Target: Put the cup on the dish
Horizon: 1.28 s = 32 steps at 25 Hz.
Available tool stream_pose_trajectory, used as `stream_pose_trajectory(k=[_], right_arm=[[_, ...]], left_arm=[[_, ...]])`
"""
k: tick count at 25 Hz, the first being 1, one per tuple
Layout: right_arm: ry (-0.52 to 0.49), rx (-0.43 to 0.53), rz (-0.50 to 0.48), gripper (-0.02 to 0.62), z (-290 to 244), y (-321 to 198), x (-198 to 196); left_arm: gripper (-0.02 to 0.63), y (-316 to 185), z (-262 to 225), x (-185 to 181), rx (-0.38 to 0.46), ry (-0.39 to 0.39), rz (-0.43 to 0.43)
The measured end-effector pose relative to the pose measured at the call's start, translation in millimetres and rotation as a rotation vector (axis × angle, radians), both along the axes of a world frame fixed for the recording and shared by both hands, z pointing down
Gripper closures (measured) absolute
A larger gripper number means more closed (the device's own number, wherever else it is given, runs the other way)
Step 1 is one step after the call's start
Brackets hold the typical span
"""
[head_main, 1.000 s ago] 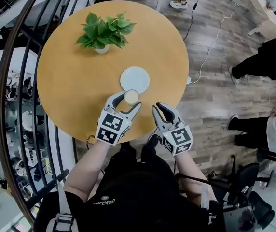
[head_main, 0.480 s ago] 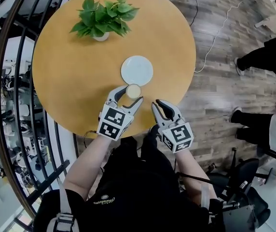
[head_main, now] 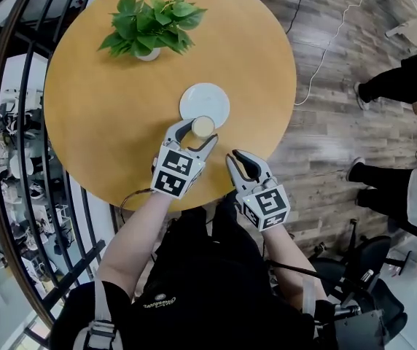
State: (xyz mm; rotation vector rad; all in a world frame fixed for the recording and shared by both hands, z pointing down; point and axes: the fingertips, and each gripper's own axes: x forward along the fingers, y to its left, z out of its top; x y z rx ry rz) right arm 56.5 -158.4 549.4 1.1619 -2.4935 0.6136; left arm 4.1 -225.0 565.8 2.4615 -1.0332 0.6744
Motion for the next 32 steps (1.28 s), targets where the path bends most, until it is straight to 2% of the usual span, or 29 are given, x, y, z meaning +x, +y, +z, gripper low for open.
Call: stream_pose_trajectory(k=[10,19,32], right_arm=[[0.004,-0.028,-0.007,0.551,11,-1,-2],[0.022,-0.054,-0.018,0.551,23,-2,-2],[0.022,-0.072,-0.011,0.551,29,-1,0]], left_arm=[[0.353,-51,28,-5,-0.01,-0.027,-0.061],[0.353,-79,48,-6,-0.02,-0.086,-0.072],[0.353,-86,63,3,-0.046,-0.11,-0.059]])
